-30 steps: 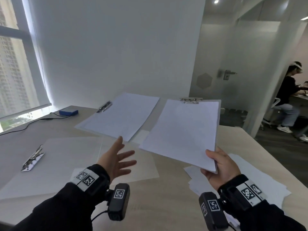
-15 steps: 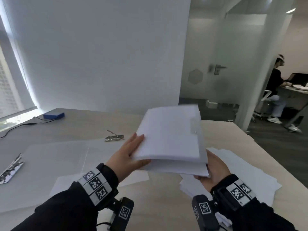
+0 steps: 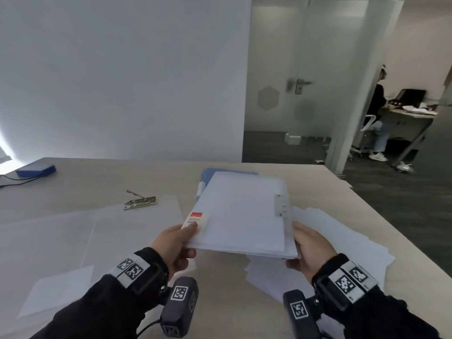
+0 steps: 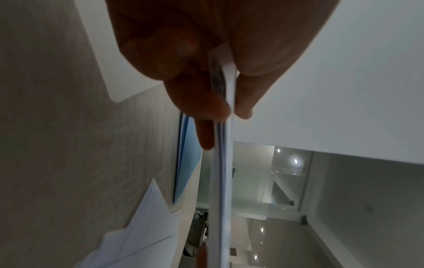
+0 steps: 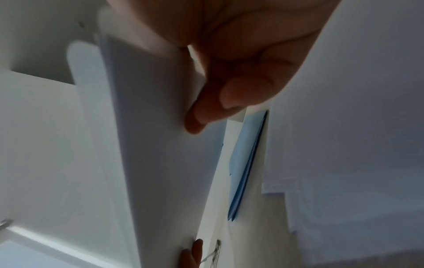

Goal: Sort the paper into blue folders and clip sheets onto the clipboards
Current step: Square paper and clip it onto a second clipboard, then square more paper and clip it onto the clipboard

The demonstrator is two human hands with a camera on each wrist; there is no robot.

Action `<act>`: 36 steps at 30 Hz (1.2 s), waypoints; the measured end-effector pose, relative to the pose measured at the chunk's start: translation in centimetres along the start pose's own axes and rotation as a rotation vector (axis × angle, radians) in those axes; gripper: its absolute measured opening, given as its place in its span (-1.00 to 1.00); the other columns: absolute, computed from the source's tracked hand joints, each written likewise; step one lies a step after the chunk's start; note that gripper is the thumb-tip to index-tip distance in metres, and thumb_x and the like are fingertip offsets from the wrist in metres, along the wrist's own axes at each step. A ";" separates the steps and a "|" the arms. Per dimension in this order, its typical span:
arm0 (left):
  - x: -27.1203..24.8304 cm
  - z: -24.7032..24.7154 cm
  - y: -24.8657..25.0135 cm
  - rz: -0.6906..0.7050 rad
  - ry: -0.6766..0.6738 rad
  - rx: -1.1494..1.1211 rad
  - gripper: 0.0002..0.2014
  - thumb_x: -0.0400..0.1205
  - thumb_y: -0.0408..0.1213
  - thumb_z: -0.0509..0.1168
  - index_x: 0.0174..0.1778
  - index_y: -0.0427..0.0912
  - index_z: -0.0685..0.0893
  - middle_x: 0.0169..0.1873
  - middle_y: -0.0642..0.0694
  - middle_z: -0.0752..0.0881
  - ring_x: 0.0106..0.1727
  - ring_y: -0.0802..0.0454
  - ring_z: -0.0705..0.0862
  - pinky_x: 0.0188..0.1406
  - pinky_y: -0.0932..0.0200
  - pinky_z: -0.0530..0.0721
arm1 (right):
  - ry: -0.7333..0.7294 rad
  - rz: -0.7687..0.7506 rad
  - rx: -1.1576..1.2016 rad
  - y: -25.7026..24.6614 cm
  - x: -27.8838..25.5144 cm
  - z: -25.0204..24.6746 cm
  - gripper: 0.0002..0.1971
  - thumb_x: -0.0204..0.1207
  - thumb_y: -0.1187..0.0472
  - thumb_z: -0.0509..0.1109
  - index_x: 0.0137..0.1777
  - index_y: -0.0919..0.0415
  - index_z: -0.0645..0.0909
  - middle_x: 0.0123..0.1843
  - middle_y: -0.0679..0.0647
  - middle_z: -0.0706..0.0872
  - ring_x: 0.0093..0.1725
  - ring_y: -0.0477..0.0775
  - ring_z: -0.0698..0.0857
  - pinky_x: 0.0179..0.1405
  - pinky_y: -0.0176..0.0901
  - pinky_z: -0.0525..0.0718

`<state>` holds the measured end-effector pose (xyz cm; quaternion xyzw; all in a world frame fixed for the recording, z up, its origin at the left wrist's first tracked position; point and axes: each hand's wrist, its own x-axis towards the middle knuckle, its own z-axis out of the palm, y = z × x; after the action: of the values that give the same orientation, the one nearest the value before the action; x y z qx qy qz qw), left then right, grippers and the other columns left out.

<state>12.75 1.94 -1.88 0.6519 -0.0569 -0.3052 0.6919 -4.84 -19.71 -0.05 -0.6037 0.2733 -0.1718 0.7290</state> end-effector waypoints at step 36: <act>0.2 15.4 -2.8 0.164 -0.270 0.942 -0.53 0.61 -0.11 0.27 0.49 0.03 0.50 0.42 -0.06 0.56 0.32 -0.03 0.57 0.25 0.27 0.45 | 0.503 0.165 0.175 0.9 -8.3 -14.2 -0.82 0.62 0.24 0.29 0.17 0.17 0.60 0.26 0.21 0.64 0.28 0.23 0.63 0.33 0.17 0.60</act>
<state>4.54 -11.43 -2.38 0.8418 -0.3286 -0.2727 0.3302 -20.08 -25.86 -1.07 -0.4525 0.4780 -0.2792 0.6991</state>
